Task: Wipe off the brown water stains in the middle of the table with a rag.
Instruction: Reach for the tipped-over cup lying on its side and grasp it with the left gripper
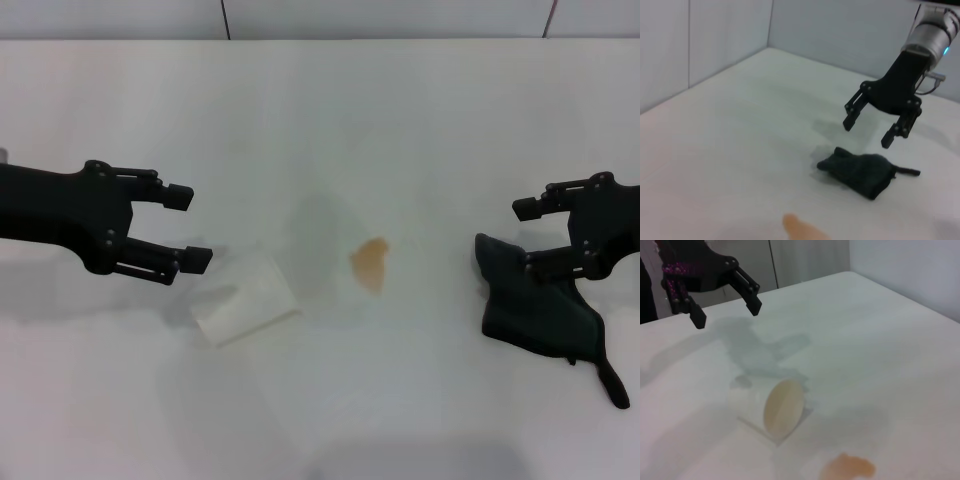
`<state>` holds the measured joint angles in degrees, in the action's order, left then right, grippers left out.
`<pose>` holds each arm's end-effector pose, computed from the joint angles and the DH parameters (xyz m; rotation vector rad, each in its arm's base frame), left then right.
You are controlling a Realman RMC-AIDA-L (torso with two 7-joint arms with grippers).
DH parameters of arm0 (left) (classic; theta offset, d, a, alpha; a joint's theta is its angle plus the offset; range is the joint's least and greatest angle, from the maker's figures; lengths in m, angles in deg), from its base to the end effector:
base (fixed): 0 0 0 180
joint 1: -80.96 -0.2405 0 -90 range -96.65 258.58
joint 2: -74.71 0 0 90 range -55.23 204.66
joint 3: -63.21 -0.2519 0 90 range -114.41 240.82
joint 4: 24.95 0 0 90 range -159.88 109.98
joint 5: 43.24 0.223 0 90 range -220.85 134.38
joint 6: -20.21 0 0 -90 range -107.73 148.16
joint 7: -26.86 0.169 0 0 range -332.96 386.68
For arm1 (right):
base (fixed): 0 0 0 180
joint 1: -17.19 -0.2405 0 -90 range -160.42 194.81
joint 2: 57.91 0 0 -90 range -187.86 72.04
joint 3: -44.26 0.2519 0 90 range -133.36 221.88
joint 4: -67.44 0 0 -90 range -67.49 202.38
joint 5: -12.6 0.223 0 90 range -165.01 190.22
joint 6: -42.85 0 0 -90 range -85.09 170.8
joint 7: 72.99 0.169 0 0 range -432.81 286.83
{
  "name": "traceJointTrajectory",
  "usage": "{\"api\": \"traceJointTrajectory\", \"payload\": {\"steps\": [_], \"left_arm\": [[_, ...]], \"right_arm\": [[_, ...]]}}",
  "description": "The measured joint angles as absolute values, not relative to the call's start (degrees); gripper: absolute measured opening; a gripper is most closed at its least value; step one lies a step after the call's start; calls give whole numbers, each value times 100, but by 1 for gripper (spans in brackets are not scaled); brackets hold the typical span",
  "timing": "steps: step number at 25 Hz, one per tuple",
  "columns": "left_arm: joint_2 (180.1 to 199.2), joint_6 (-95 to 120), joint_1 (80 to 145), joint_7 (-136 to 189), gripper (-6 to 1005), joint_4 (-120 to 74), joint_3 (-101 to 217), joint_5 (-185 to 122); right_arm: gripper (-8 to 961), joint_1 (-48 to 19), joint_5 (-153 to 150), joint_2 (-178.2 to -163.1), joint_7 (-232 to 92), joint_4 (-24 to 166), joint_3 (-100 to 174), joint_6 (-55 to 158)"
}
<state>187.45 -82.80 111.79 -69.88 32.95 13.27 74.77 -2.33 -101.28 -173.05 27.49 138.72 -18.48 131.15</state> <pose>-0.2237 0.3455 0.0458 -2.9832 -0.5092 -0.3561 0.2320 0.3403 0.0310 -2.8039 0.4755 0.2458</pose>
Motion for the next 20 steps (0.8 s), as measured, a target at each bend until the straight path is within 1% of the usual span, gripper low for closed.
{"api": "traceJointTrajectory", "payload": {"steps": [10, 20], "left_arm": [[18731, -8310, 11816, -7471, 880, 3281, 1292, 8435], [18769, -8397, 12472, -7879, 879, 3261, 939, 9373]], "right_arm": [[722, -258, -10108, -17312, 2758, 13872, -1845, 13097], [722, -235, -10023, -17314, 2757, 13872, -1884, 13098]]}}
